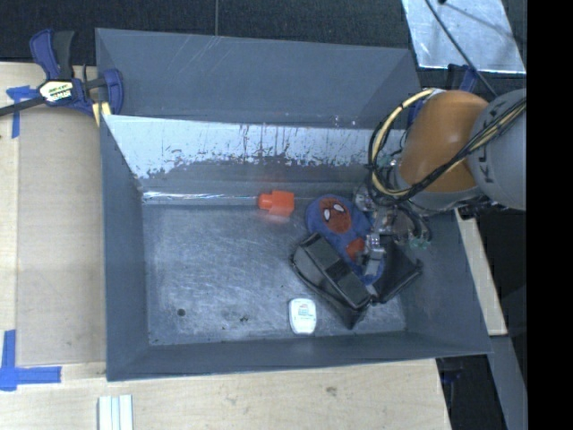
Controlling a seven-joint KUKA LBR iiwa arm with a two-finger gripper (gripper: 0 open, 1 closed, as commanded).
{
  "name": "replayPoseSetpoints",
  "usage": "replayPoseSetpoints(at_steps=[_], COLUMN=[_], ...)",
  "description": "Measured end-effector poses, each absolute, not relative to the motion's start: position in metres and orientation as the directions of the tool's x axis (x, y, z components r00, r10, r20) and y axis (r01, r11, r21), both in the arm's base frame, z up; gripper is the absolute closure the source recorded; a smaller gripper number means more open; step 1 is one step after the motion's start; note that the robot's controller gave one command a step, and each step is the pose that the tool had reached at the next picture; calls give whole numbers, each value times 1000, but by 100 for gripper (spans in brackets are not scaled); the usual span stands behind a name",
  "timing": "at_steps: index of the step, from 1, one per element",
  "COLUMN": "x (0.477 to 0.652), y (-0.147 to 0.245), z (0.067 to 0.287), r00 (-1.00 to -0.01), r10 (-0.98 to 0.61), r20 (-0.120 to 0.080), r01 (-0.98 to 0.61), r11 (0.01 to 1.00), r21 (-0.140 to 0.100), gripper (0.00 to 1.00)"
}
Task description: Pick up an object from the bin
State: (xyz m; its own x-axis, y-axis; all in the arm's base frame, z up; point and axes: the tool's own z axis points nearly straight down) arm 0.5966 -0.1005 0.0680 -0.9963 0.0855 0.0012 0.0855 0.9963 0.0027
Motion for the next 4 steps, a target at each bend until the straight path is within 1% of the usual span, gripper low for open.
replayPoseSetpoints(at_steps=[4], x=[602], y=[-99], z=[74], r00=[-997], r10=[75], r20=[-13], r01=[75], r11=[997], r21=[3], gripper=[0])
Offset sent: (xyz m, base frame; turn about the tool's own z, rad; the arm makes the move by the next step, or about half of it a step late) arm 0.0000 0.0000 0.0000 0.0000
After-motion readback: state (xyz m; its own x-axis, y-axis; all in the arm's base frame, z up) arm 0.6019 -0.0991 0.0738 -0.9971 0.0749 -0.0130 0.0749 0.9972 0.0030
